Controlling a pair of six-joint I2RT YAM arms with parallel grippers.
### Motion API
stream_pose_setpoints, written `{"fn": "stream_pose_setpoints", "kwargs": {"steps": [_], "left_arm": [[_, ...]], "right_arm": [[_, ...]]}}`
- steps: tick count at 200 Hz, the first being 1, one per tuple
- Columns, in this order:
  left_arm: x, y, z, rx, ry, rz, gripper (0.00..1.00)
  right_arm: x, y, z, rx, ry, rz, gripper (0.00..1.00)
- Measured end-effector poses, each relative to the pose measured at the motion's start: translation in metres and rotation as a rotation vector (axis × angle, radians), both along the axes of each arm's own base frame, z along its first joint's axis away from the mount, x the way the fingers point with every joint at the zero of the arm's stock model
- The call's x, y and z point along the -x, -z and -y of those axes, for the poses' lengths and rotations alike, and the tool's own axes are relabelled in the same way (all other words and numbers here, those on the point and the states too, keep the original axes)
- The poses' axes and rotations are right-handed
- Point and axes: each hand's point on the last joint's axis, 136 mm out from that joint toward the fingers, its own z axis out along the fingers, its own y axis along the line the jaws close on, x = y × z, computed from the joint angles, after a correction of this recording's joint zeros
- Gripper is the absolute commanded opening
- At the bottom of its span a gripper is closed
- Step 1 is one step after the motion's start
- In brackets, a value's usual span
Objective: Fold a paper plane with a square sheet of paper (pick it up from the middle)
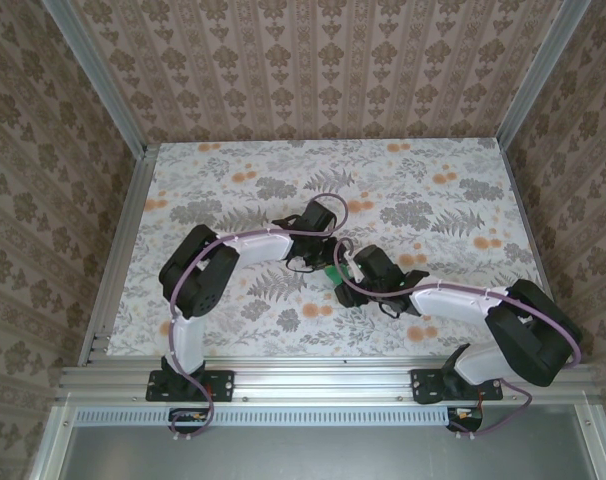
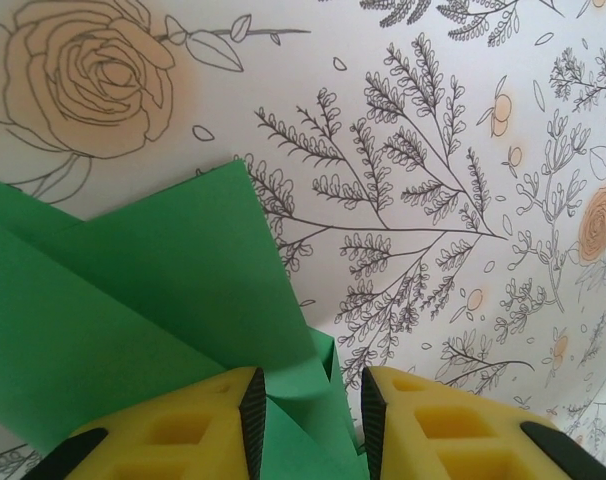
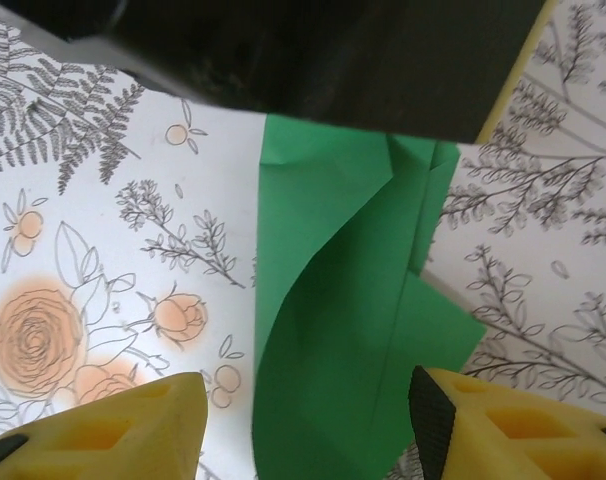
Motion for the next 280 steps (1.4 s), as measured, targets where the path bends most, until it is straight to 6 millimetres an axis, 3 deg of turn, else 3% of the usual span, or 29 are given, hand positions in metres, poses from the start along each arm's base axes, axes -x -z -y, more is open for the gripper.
{"fn": "stream_pose_setpoints", "kwargs": {"steps": [70,105,172,209,240,280], "left_arm": [[0.0,0.0,-0.001,-0.006,0.007,-0.004,0.33],[0.003,0.003,-0.002,-0.016,0.01,-0.016,0.33],[0.002,0.001,0.0,-0.008,0.012,-0.014,0.34],[0.001,-0.002,0.0,-0.004,0.011,-0.009,0.39],[-0.003,-0.018,-0.001,0.012,0.002,0.025,0.53],[-0.009,-0.051,-0.009,0.051,-0.019,0.085,0.55]], "right_arm": [[-0.002,0.01,-0.003,0.029,-0.024,0.008,0.61],[-0.003,0.018,0.0,0.062,-0.014,0.002,0.51],[-0.005,0.018,0.001,0.036,0.009,-0.008,0.25],[-0.007,0.019,-0.002,-0.046,0.033,-0.052,0.2],[-0.009,0.021,-0.005,-0.133,0.057,-0.087,0.2],[-0.011,0.023,-0.007,-0.195,0.086,-0.124,0.21]]}}
